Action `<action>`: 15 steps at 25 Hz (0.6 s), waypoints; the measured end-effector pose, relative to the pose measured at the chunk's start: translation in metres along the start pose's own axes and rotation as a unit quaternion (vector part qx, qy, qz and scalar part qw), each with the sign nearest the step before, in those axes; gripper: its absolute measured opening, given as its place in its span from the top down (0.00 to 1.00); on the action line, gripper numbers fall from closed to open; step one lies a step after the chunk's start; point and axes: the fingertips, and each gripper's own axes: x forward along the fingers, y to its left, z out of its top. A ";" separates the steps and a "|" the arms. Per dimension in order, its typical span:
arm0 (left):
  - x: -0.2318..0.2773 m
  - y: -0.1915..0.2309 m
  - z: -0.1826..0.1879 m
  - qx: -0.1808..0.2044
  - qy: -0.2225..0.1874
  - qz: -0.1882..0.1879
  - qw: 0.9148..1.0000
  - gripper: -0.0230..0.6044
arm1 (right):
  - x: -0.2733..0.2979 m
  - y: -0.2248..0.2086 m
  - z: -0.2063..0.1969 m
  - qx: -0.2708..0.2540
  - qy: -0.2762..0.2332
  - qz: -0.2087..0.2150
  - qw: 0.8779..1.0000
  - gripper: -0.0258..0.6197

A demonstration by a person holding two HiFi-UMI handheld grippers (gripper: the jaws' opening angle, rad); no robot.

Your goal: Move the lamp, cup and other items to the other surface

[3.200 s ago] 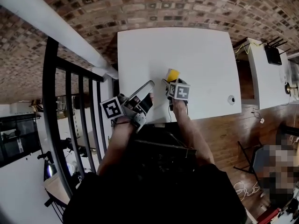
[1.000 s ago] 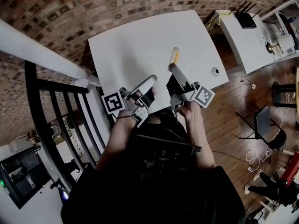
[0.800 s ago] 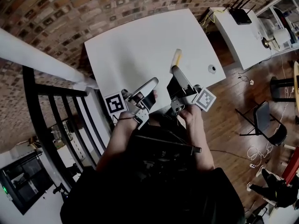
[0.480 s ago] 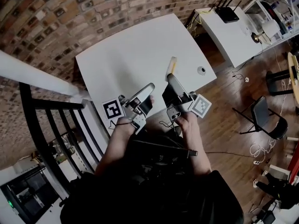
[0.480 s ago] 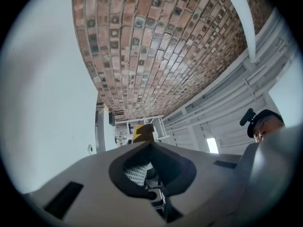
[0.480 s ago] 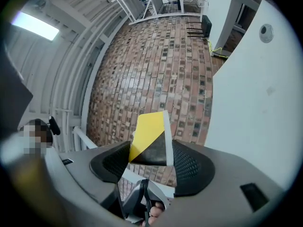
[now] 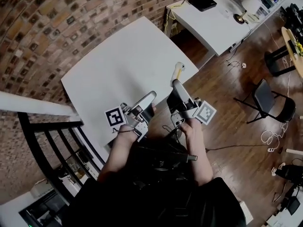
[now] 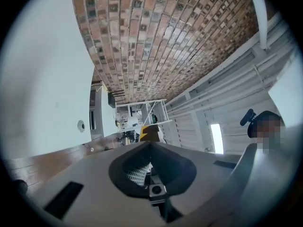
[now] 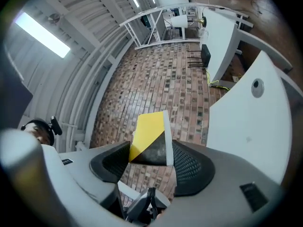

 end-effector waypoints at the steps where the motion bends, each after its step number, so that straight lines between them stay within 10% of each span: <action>1: 0.014 0.000 -0.011 0.000 0.008 0.001 1.000 0.96 | -0.011 0.002 0.017 -0.001 -0.011 0.001 1.000 0.49; 15: 0.191 0.002 -0.169 0.026 0.091 -0.003 0.996 0.96 | -0.183 0.027 0.208 -0.012 -0.114 0.019 0.993 0.49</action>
